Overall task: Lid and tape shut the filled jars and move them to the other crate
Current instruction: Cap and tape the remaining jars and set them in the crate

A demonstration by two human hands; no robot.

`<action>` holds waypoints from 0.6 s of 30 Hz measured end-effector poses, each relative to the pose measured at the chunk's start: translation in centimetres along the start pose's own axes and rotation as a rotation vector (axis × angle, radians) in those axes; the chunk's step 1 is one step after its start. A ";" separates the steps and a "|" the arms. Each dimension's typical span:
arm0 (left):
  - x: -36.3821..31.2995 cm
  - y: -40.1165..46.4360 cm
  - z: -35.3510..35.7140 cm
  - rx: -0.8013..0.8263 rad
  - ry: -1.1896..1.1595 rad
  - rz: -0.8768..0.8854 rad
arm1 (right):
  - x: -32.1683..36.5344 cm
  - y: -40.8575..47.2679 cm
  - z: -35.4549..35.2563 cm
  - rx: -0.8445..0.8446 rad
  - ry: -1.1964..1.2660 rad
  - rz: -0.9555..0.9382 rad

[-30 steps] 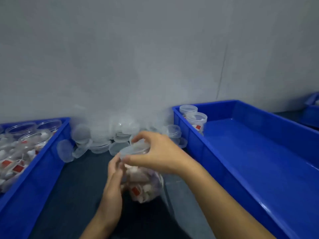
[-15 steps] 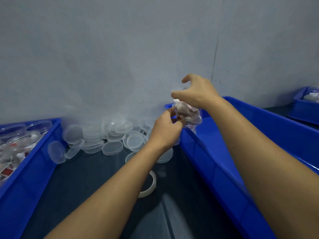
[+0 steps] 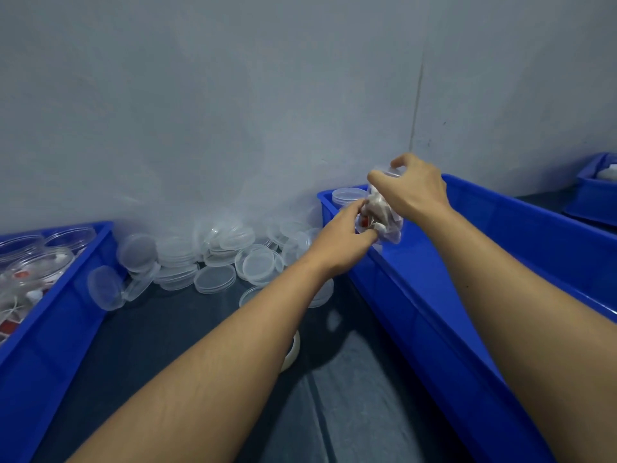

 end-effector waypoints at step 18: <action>1.8 -0.9 1.4 0.050 0.298 -0.187 | -2.8 -2.0 7.0 0.303 -0.105 -0.010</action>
Point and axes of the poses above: each hand's wrist, its own y-axis towards the middle knuckle, its own z-axis out of the palm, x = y × z, the point moved 3 cm from there along y, towards the middle knuckle, and after that the axes turned 11 degrees about -y, right-handed, at the moved point
